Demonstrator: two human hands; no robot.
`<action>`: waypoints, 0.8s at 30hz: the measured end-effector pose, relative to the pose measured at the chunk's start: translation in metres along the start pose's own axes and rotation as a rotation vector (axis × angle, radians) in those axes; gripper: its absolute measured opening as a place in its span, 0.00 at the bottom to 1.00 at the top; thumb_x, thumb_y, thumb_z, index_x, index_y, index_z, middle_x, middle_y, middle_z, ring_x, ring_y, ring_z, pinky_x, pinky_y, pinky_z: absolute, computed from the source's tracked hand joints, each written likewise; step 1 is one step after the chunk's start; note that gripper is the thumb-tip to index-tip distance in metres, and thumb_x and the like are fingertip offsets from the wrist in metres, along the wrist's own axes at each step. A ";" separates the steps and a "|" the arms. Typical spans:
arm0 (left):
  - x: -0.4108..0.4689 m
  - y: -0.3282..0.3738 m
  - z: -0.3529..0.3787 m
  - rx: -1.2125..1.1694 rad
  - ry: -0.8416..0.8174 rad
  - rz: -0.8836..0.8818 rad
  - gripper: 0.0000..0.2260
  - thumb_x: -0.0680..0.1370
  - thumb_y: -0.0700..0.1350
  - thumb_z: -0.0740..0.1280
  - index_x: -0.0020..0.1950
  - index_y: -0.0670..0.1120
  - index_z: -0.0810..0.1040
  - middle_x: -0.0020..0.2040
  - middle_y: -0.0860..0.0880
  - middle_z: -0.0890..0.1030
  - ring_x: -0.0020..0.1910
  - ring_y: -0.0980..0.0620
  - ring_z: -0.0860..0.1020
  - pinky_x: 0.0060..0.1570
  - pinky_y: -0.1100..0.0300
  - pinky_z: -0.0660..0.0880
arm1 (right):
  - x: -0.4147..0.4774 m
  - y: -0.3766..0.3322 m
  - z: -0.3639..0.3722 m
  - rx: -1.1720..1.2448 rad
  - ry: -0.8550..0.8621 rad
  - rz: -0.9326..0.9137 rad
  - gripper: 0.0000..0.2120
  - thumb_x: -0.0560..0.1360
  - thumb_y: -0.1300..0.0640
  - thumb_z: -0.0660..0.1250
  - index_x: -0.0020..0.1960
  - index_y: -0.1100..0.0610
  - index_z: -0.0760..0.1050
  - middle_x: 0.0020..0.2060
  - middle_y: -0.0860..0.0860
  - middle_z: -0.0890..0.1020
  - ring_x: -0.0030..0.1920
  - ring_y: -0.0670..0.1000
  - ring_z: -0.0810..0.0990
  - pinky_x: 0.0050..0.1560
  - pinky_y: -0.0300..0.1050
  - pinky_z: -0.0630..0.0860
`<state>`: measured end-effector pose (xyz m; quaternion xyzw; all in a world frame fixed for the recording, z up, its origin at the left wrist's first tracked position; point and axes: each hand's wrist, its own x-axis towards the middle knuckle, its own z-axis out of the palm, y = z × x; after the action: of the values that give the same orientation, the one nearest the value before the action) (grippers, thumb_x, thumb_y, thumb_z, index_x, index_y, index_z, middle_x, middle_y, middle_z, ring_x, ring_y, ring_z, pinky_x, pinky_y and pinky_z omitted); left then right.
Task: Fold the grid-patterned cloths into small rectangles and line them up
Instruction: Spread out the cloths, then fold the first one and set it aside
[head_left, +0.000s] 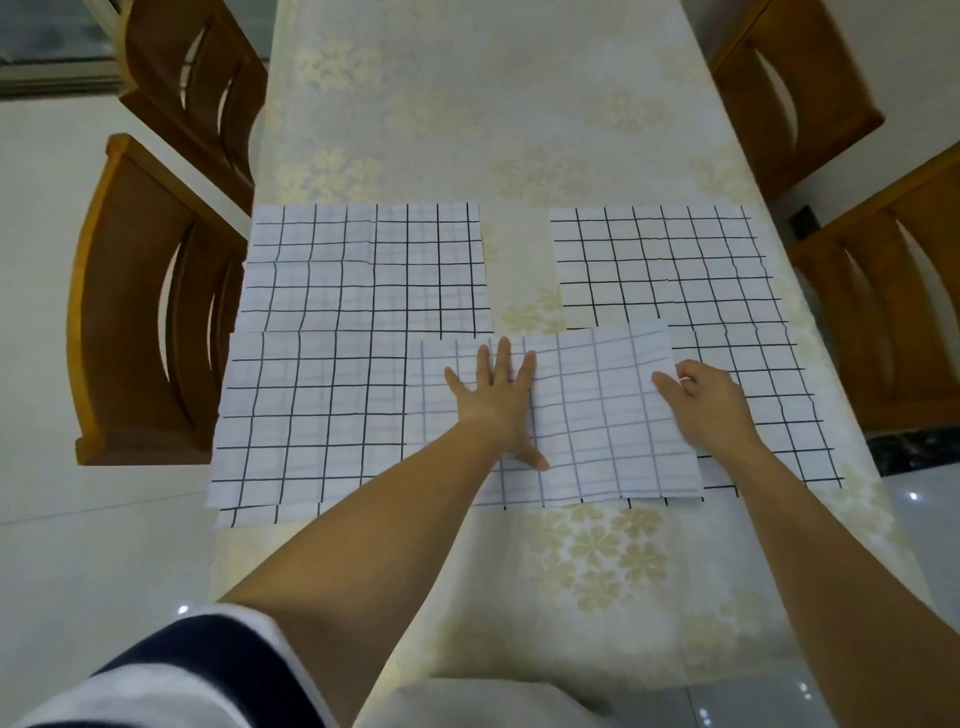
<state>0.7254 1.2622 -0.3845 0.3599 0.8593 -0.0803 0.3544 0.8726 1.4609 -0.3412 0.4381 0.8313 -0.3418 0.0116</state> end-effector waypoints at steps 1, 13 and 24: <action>0.001 0.002 -0.001 -0.003 -0.006 -0.009 0.68 0.62 0.72 0.75 0.78 0.52 0.26 0.76 0.44 0.23 0.76 0.36 0.28 0.68 0.21 0.42 | -0.006 -0.005 -0.001 -0.004 0.015 -0.041 0.16 0.80 0.49 0.65 0.45 0.63 0.73 0.29 0.54 0.70 0.33 0.57 0.68 0.35 0.46 0.66; -0.005 -0.005 -0.005 -0.086 0.084 0.028 0.70 0.60 0.72 0.76 0.79 0.47 0.29 0.80 0.46 0.30 0.79 0.37 0.33 0.74 0.30 0.41 | -0.052 -0.085 0.020 -0.118 0.114 -0.416 0.21 0.83 0.52 0.59 0.74 0.57 0.69 0.28 0.52 0.76 0.40 0.59 0.80 0.45 0.54 0.79; -0.033 -0.131 0.021 -0.379 0.477 0.039 0.32 0.80 0.51 0.68 0.81 0.46 0.59 0.81 0.48 0.59 0.80 0.47 0.57 0.77 0.54 0.56 | -0.085 -0.164 0.121 -0.086 -0.197 -0.542 0.32 0.82 0.43 0.59 0.81 0.52 0.53 0.39 0.49 0.82 0.43 0.53 0.80 0.50 0.52 0.76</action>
<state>0.6649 1.1401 -0.3934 0.3124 0.9109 0.1752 0.2051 0.7700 1.2667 -0.3153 0.1639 0.9266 -0.3378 0.0190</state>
